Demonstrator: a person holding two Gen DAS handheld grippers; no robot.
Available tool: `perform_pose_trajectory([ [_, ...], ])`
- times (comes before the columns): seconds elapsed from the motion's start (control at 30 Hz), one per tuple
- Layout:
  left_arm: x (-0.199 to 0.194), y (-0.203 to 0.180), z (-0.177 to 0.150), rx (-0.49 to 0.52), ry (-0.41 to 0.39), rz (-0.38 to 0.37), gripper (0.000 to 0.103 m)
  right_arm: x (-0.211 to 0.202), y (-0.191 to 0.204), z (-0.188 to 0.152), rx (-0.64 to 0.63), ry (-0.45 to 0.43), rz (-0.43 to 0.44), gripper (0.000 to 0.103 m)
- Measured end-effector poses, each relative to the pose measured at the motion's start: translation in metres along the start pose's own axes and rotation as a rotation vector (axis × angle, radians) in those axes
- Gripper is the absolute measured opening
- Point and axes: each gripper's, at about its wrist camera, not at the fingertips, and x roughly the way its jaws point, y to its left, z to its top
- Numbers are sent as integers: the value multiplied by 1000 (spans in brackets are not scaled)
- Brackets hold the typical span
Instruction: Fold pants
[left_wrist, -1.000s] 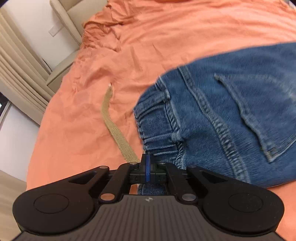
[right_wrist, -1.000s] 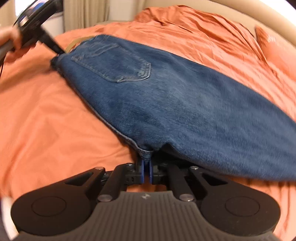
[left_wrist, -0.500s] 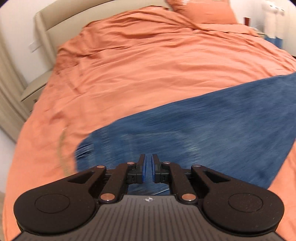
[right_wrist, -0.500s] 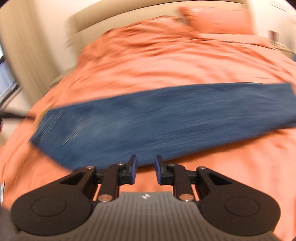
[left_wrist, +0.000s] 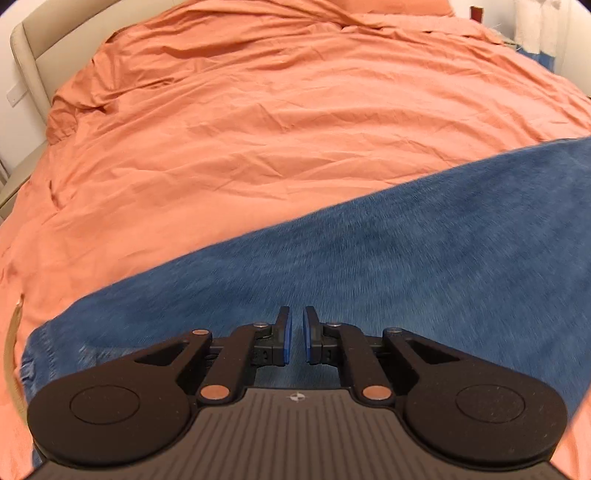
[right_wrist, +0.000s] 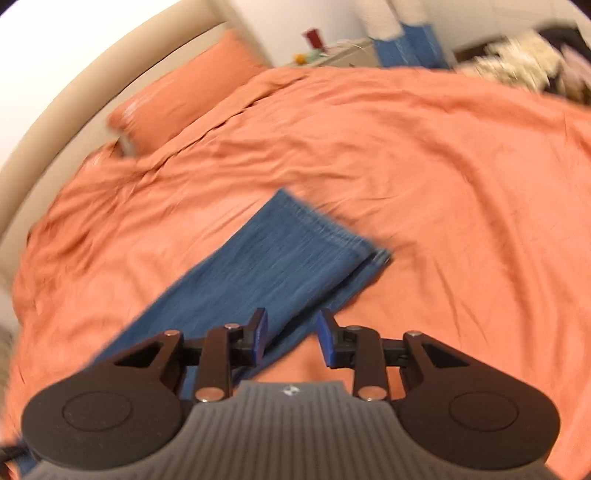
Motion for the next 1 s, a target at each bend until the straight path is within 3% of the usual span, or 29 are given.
perform_pose_trajectory([
  [0.13,27,-4,15,-21,18,2,11,39,-29,23,157,0,5,27],
  [0.33,54,-13,24,-1,38,22,10,85,-50,36,234,31,-5,27],
  [0.37,55,-14,25,4,35,25,10,89,-52,37,239,39,1,22],
  [0.4,57,-15,26,9,33,26,10,90,-51,38,237,38,-5,1],
  [0.43,57,-15,26,14,32,27,10,90,-48,40,222,37,3,0],
  [0.6,61,-17,28,25,25,29,10,40,-5,56,3,-133,44,0],
  [0.8,62,-22,29,38,11,52,9,70,-29,42,-5,-44,-84,0],
  [0.97,48,-26,34,26,-29,16,10,82,-40,35,52,5,-88,0],
  [1.0,45,-29,35,30,-33,-8,10,79,-42,35,66,0,-83,8],
])
